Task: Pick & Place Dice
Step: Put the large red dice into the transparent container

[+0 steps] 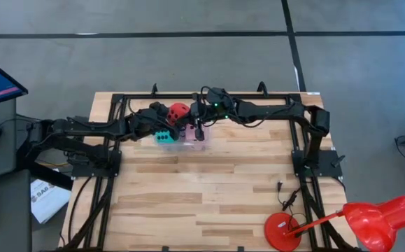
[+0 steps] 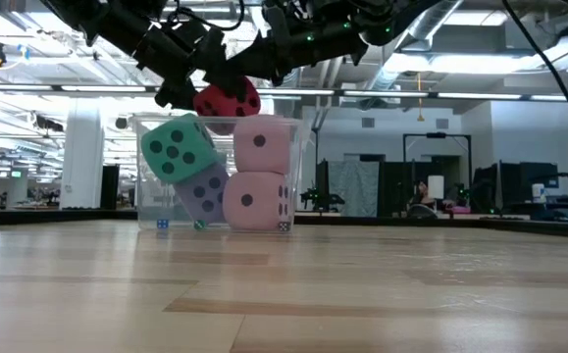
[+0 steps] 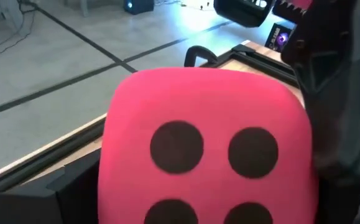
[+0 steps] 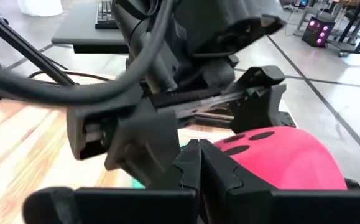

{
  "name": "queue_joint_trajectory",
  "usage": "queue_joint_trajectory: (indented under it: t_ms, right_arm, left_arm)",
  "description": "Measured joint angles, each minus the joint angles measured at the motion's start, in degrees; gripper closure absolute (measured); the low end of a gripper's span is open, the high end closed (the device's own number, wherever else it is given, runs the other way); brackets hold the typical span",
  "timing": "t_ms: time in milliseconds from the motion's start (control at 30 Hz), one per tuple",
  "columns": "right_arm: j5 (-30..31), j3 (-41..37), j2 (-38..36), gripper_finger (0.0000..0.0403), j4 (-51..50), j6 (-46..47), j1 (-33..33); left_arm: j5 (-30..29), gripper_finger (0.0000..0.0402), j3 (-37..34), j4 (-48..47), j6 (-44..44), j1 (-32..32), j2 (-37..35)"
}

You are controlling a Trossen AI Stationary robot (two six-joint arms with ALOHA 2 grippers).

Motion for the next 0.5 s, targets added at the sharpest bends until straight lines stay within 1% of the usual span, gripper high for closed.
queue_joint_trajectory:
  t_ms: [200,500]
  right_arm:
    - [-0.1,0.1,-0.1,0.0403,-1.4,0.0,0.0]
    - [-0.7,0.0,-0.1,0.0403,-4.5,0.0,-0.2]
  left_arm:
    - [0.6,0.0009,-0.1,-3.8,0.7,-0.3,-3.5]
    - [0.7,0.0009,-0.1,-6.0,0.3,-0.3,-3.9]
